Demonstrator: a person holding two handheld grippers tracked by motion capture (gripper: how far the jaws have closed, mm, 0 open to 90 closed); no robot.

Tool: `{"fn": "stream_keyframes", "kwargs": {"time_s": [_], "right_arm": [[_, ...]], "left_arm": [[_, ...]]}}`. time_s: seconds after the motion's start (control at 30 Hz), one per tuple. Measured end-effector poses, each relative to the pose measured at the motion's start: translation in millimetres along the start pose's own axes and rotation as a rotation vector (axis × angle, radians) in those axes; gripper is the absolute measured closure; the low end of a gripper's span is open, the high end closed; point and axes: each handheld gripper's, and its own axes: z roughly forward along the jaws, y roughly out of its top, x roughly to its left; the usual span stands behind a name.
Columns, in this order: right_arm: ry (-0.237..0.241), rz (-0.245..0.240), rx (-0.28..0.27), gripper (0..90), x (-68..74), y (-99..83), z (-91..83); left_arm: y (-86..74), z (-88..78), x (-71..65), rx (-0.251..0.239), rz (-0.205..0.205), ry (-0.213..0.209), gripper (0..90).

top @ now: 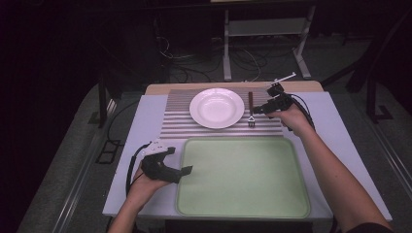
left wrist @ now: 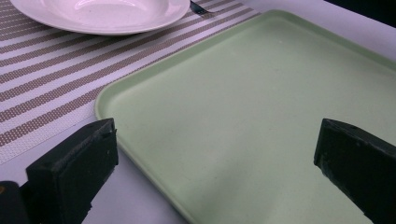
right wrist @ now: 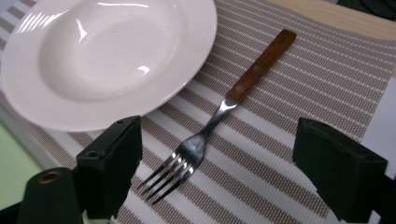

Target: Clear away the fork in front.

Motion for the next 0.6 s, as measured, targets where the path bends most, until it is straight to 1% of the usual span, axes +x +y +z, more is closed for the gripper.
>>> {"fn": "stream_keyframes", "kwargs": {"time_s": [0.03,0.07,0.17,0.2,0.23,0.27,0.3,0.33,0.37,0.4,0.47,0.53,0.6], "right_arm": [[0.000,0.000,0.000,17.2,0.0,0.0,0.0],[-0.006,0.003,0.010,20.4,-2.1,4.3,3.5],[-0.016,0.012,0.014,22.7,-4.1,7.9,7.1],[-0.022,0.021,0.033,24.6,-5.5,11.3,11.6],[-0.027,0.021,0.040,26.4,-6.2,12.8,13.9],[-0.027,0.021,0.040,26.4,-6.2,12.8,13.9],[-0.039,0.038,0.052,29.1,-7.5,16.0,18.3],[-0.039,0.038,0.052,29.1,-7.5,16.0,18.3],[-0.040,0.048,0.060,31.0,-8.5,17.8,20.4],[-0.043,0.066,0.080,33.0,-10.8,21.9,25.3],[-0.044,0.073,0.088,34.5,-11.8,24.2,27.4],[-0.042,0.097,0.096,37.4,-13.7,28.7,31.2],[-0.050,0.116,0.110,40.0,-15.3,34.5,36.5]], "left_arm": [[0.0,-0.1,0.0,0.000,0.000,0.000,0.0],[-0.1,-0.1,0.1,-0.001,-0.001,-0.001,0.0],[-0.3,-0.1,0.4,-0.001,0.000,0.000,0.0],[-0.2,-0.3,0.3,-0.003,-0.002,0.001,0.0],[-0.2,-0.3,0.3,-0.003,-0.002,0.001,0.0],[-0.2,-0.3,0.4,-0.002,-0.002,0.000,0.0],[-0.2,-0.2,0.5,-0.002,0.000,0.001,0.0],[-0.3,-0.1,0.5,-0.001,0.000,0.000,0.0],[-0.3,0.0,0.5,-0.001,0.000,-0.001,0.0],[-0.5,0.6,0.3,0.001,0.001,-0.001,0.0],[-0.5,0.8,0.2,0.003,0.003,-0.001,0.0],[-0.5,1.1,-0.2,0.006,0.006,-0.001,0.0],[-0.6,1.2,-0.6,0.007,0.007,-0.003,0.0]]}}
